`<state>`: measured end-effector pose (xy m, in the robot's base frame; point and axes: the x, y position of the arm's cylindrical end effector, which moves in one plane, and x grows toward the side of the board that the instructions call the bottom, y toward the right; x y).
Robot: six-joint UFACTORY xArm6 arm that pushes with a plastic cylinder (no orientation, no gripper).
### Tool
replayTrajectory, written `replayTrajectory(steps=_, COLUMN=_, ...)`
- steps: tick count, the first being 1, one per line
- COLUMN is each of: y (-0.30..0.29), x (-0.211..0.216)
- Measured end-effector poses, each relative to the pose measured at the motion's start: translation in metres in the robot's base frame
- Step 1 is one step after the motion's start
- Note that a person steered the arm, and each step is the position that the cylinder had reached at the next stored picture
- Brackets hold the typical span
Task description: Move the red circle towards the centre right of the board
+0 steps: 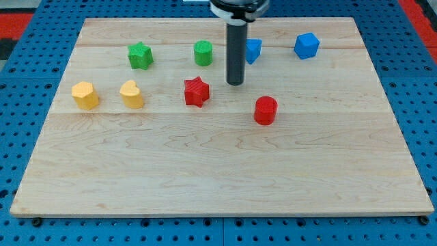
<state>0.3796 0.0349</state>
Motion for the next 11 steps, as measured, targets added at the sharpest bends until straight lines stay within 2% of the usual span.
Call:
replayTrajectory(steps=3, y=0.006, x=0.03)
replayTrajectory(steps=4, y=0.01, x=0.008)
replayTrajectory(steps=6, y=0.007, x=0.029)
replayTrajectory(steps=8, y=0.012, x=0.073)
replayTrajectory(steps=10, y=0.063, x=0.069)
replayTrajectory(steps=11, y=0.076, x=0.052)
